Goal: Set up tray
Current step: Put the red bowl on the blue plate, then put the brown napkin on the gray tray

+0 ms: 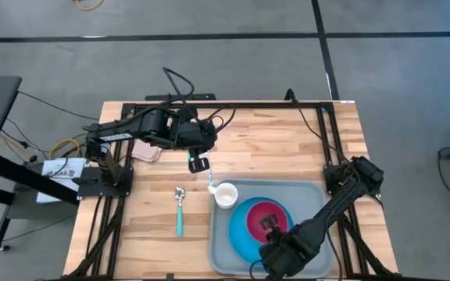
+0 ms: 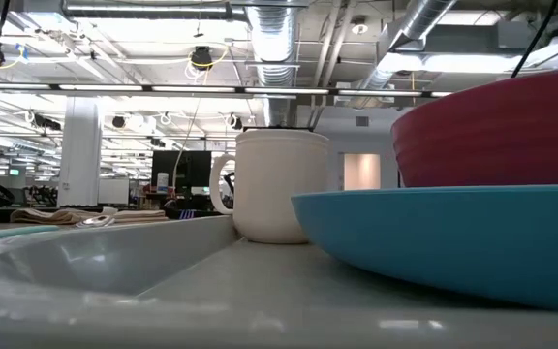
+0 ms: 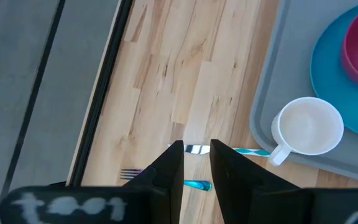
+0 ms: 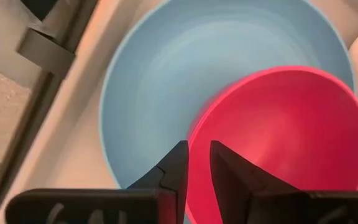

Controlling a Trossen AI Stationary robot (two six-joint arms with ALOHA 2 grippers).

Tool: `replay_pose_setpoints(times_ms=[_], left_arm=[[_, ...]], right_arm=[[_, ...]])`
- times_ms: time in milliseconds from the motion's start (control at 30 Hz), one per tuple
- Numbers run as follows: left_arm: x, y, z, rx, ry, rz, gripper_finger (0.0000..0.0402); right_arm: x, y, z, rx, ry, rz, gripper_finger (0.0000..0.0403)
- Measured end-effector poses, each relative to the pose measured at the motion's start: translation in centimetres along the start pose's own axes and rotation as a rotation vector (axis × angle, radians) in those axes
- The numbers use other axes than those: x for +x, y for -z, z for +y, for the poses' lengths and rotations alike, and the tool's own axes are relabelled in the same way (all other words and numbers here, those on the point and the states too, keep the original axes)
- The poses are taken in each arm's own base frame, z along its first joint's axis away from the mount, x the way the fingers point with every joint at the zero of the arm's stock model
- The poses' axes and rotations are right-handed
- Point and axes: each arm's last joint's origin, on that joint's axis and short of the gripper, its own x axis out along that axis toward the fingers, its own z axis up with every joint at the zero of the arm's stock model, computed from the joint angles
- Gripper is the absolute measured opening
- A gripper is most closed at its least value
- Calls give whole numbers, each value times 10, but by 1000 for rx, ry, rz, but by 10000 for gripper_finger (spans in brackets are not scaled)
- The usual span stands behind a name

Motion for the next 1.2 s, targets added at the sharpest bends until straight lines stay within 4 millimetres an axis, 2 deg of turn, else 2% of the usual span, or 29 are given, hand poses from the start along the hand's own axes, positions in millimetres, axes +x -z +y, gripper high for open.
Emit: replay_pose_setpoints(times_ms=[267, 533, 633, 733, 833, 1067, 1200], left_arm=[[0, -4, -1, -15, 7, -37, 67], [0, -6, -1, -24, 13, -63, 67], [0, -6, -1, -25, 12, -63, 67], [0, -7, -1, -26, 13, -65, 67], [0, -7, -1, -26, 13, -66, 67], [0, -7, -1, -26, 13, -66, 67], [0, -7, -1, -27, 13, -66, 67]], right_arm=[[-15, -6, -1, 6, -6, -32, 61], [-16, 4, -4, -7, 18, 70, 61], [-26, 8, -6, 35, 18, 58, 61], [-46, 15, -10, 66, 11, 13, 61], [-75, 26, -13, 73, 34, -80, 61], [-144, 64, -27, 108, 224, -346, 60], [-170, 82, -40, 213, 330, -463, 60]])
